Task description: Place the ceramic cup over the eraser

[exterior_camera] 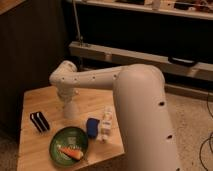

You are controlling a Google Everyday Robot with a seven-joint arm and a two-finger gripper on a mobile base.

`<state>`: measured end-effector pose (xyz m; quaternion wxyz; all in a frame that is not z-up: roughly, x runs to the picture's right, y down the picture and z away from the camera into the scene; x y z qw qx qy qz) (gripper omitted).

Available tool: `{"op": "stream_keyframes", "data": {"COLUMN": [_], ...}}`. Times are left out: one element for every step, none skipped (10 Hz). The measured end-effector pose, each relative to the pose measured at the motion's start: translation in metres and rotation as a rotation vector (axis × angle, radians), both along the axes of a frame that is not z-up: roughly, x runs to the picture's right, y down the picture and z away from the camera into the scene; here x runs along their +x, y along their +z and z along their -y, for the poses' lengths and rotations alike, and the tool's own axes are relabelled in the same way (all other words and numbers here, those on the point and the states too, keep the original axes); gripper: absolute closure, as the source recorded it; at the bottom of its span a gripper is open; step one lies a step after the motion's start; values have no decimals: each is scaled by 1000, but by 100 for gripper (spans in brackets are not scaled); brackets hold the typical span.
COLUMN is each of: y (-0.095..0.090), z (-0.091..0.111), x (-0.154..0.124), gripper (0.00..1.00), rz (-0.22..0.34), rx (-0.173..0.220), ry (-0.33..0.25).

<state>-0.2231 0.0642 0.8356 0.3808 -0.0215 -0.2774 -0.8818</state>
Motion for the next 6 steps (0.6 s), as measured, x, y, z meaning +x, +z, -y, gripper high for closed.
{"op": "stream_keyframes", "data": {"y": [4,6,7,9,11,10], "z": [-2,-3,-5,-10,-13,-16], "x": [1,1,0,0,0,0], "gripper": [23,31,39,51,61,72], "rz": [-2,2,5,5,4,2], "rx": [-13,-24,-34,-52,-66,-84], "ry": [6,11,12,13,15,15]}}
